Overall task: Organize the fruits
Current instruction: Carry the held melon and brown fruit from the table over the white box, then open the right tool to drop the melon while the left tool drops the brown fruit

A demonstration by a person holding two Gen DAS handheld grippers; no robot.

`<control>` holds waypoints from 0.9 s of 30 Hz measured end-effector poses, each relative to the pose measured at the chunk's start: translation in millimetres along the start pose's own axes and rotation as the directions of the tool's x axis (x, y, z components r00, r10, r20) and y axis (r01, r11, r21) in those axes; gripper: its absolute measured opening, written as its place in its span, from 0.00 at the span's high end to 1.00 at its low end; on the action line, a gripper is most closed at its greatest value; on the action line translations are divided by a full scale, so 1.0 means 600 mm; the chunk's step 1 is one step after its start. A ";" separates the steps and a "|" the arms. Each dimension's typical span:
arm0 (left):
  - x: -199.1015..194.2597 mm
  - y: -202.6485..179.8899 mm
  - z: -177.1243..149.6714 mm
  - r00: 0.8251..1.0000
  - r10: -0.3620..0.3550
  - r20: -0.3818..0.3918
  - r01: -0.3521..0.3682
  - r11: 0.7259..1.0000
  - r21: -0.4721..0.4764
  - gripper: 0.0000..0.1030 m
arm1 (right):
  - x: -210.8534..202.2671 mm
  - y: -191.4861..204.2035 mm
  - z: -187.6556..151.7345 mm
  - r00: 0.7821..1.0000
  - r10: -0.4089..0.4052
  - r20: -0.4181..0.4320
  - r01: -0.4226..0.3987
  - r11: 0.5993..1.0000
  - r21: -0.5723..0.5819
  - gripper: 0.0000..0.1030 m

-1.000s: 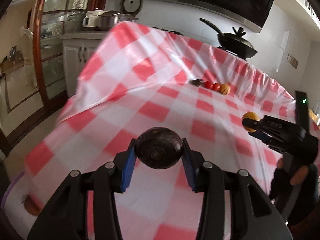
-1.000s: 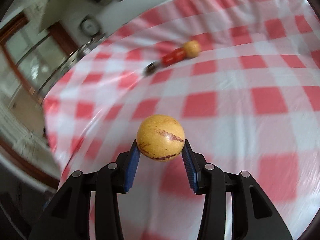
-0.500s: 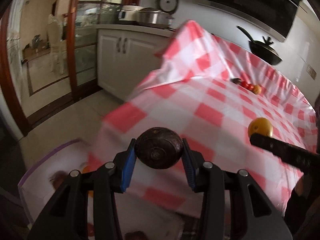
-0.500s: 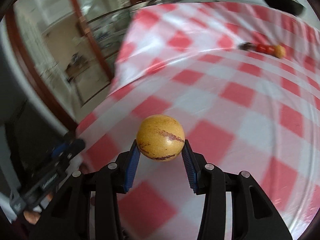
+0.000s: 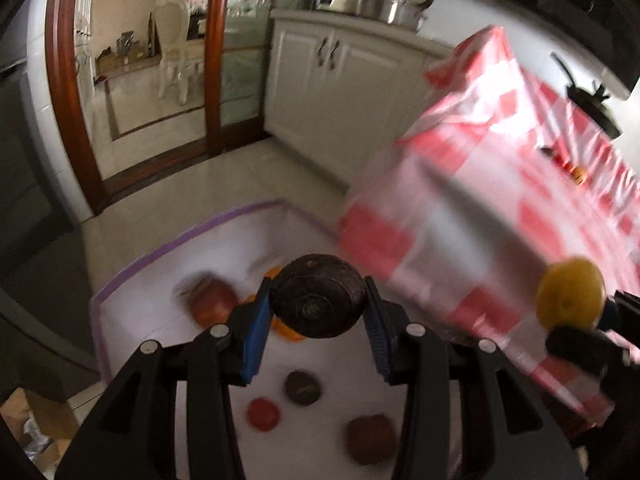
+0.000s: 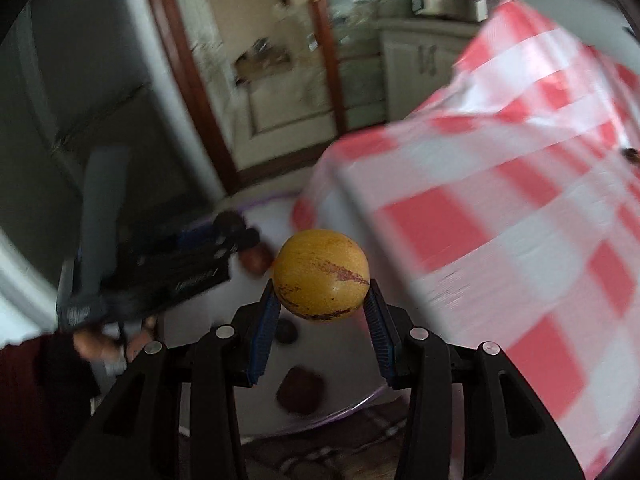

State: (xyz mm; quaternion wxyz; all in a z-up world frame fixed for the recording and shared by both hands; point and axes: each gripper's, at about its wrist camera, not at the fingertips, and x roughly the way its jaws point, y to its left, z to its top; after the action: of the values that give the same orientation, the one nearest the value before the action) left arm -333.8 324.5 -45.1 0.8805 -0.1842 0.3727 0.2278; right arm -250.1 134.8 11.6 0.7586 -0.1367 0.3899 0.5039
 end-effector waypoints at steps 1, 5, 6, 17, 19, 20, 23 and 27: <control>0.006 0.010 -0.009 0.999 0.021 -0.025 -0.021 1.000 0.004 0.58 | 0.017 0.014 -0.012 0.999 0.013 -0.037 -0.014 0.999 -0.029 0.58; 0.035 0.039 -0.042 0.988 0.075 -0.131 -0.073 0.997 0.021 0.58 | 0.083 0.036 -0.049 0.981 0.033 -0.191 -0.045 0.997 -0.058 0.58; 0.048 0.046 -0.054 0.981 0.086 -0.175 -0.081 0.996 0.031 0.58 | 0.094 0.036 -0.054 0.976 0.028 -0.217 -0.042 0.997 -0.059 0.58; 0.087 0.072 -0.129 0.940 0.111 -0.322 -0.087 0.992 0.086 0.58 | 0.216 0.046 -0.080 0.906 -0.032 -0.422 0.001 0.997 -0.075 0.58; 0.088 0.066 -0.134 0.939 0.122 -0.322 -0.089 0.989 0.117 0.58 | 0.236 0.050 -0.081 0.895 -0.060 -0.442 0.022 0.996 -0.092 0.58; 0.085 0.062 -0.136 0.939 0.124 -0.320 -0.084 0.987 0.135 0.57 | 0.246 0.048 -0.080 0.890 -0.074 -0.449 0.032 0.994 -0.101 0.58; 0.089 0.050 -0.138 0.936 0.121 -0.329 -0.064 0.982 0.179 0.57 | 0.264 0.052 -0.084 0.879 -0.100 -0.466 0.049 0.992 -0.120 0.58; 0.101 0.036 -0.143 0.926 0.110 -0.362 -0.021 0.970 0.243 0.56 | 0.265 0.050 -0.088 0.876 -0.104 -0.470 0.057 0.992 -0.114 0.58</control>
State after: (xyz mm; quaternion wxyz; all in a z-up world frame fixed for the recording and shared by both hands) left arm -357.3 316.2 -149.2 0.8011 -0.1061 0.5632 0.1725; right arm -269.9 221.5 -133.6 0.6527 -0.3088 0.5329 0.4412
